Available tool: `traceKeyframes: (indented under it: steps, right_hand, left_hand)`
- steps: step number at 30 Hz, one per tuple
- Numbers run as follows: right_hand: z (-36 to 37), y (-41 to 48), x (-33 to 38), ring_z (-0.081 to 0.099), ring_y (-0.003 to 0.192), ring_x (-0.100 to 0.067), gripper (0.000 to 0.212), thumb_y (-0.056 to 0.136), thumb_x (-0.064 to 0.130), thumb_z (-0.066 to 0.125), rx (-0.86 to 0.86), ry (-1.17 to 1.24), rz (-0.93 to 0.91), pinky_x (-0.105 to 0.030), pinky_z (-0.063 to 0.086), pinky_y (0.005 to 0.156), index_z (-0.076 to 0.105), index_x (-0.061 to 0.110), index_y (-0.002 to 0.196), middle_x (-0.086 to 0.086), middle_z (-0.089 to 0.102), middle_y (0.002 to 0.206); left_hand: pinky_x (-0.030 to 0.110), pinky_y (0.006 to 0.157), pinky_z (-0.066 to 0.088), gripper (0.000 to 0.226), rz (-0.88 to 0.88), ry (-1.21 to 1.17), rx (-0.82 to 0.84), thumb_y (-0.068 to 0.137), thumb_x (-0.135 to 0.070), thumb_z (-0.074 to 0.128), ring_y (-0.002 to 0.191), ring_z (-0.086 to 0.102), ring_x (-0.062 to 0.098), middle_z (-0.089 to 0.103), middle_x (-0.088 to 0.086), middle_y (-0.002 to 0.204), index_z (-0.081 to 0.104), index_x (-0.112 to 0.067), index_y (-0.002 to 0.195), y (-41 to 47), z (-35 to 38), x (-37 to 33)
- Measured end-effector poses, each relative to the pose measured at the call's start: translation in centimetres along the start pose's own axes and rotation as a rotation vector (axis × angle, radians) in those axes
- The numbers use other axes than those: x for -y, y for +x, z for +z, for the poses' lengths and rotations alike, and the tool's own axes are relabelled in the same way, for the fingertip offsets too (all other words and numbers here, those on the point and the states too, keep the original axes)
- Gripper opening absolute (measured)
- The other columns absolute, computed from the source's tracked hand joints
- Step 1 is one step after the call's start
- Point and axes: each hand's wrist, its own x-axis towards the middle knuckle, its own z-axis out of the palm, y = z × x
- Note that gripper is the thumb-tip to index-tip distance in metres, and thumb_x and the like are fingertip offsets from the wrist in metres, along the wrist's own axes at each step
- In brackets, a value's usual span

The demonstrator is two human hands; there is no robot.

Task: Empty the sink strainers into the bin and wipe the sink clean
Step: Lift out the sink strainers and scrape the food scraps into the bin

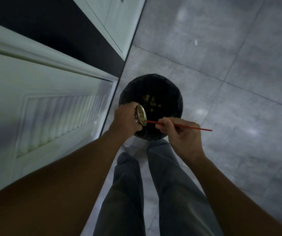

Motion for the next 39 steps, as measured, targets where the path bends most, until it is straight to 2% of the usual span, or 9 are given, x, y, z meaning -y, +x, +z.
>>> traceKeyframes:
  steps: [3, 7, 16, 20, 22, 25, 32, 35, 39]
  right_hand:
    - [0.7, 0.0, 0.4, 0.075, 0.091, -0.003, 0.011, 0.095, 0.03, 0.063, 0.046, 0.04, 0.014, -0.026, 0.062, 0.081, 0.071, 0.036, 0.099, 0.016, 0.077, 0.093]
    - [1.1, 0.2, 0.4, 0.075, 0.091, -0.008, 0.015, 0.096, 0.03, 0.062, -0.005, -0.004, 0.04, -0.036, 0.063, 0.081, 0.073, 0.026, 0.107, 0.005, 0.078, 0.097]
    - [0.2, -0.4, 0.1, 0.075, 0.091, -0.004, 0.022, 0.096, 0.022, 0.063, -0.086, 0.04, 0.039, -0.027, 0.062, 0.082, 0.074, 0.009, 0.11, 0.004, 0.078, 0.096]
    - [0.6, -0.4, 0.4, 0.075, 0.089, -0.002, 0.014, 0.096, 0.027, 0.063, 0.0, 0.041, 0.076, -0.024, 0.061, 0.082, 0.074, 0.023, 0.103, 0.014, 0.077, 0.09]
    - [1.0, -0.2, 0.4, 0.075, 0.09, -0.006, 0.012, 0.096, 0.03, 0.063, -0.001, 0.025, 0.085, -0.029, 0.063, 0.081, 0.072, 0.031, 0.102, 0.01, 0.078, 0.093]
    - [1.2, 0.2, 0.4, 0.075, 0.088, -0.009, 0.013, 0.096, 0.034, 0.062, -0.035, -0.006, 0.107, -0.034, 0.064, 0.08, 0.072, 0.032, 0.105, 0.004, 0.078, 0.095]
    - [0.0, 0.0, 0.6, 0.075, 0.091, -0.003, 0.023, 0.096, 0.03, 0.062, -0.086, -0.004, 0.056, -0.032, 0.063, 0.083, 0.073, 0.017, 0.111, 0.008, 0.077, 0.096]
    - [-0.4, -0.2, 0.7, 0.075, 0.091, -0.002, 0.026, 0.093, 0.035, 0.061, -0.099, 0.014, 0.013, -0.028, 0.062, 0.083, 0.072, 0.019, 0.11, 0.008, 0.077, 0.096]
    - [0.0, -0.1, 0.8, 0.075, 0.09, -0.006, 0.017, 0.097, 0.027, 0.062, -0.049, -0.014, -0.042, -0.033, 0.063, 0.081, 0.072, 0.02, 0.109, 0.003, 0.078, 0.097]
  left_hand:
    - [0.038, 0.104, 0.049, 0.075, 0.019, -0.018, 0.021, 0.07, -0.017, 0.089, 0.122, 0.057, 0.024, 0.063, 0.007, 0.129, 0.054, -0.013, 0.136, 0.1, 0.2, -0.2]
    - [0.042, 0.106, 0.048, 0.076, 0.022, -0.04, 0.04, 0.071, -0.017, 0.088, 0.124, 0.057, 0.026, 0.063, 0.008, 0.131, 0.053, -0.013, 0.138, 0.1, 0.0, -0.1]
    - [0.042, 0.102, 0.052, 0.063, -0.014, -0.065, 0.025, 0.072, -0.018, 0.087, 0.114, 0.062, 0.024, 0.067, 0.008, 0.121, 0.061, -0.012, 0.128, -0.2, -0.3, 0.5]
    - [0.04, 0.101, 0.052, 0.069, 0.013, -0.054, 0.032, 0.069, -0.018, 0.088, 0.116, 0.062, 0.025, 0.067, 0.008, 0.124, 0.059, -0.013, 0.132, -0.1, -0.1, 0.1]
    - [0.038, 0.102, 0.051, 0.072, 0.029, -0.048, 0.041, 0.07, -0.018, 0.088, 0.118, 0.061, 0.024, 0.066, 0.008, 0.126, 0.057, -0.013, 0.134, 0.0, 0.1, -0.2]
    - [0.038, 0.106, 0.049, 0.076, 0.019, -0.037, 0.054, 0.071, -0.018, 0.088, 0.123, 0.058, 0.025, 0.063, 0.009, 0.132, 0.053, -0.013, 0.139, 0.1, 0.2, -0.3]
    - [0.043, 0.105, 0.049, 0.069, -0.006, -0.045, 0.078, 0.072, -0.018, 0.087, 0.119, 0.06, 0.025, 0.065, 0.008, 0.127, 0.057, -0.013, 0.134, 0.3, -0.3, -0.2]
    - [0.044, 0.104, 0.05, 0.063, -0.005, -0.041, 0.078, 0.073, -0.017, 0.086, 0.117, 0.06, 0.025, 0.066, 0.008, 0.124, 0.059, -0.013, 0.13, 0.4, -0.2, -0.4]
    - [0.044, 0.104, 0.049, 0.067, 0.006, -0.019, 0.075, 0.073, -0.018, 0.086, 0.12, 0.059, 0.026, 0.065, 0.009, 0.127, 0.057, -0.011, 0.133, 0.6, -0.2, -1.0]
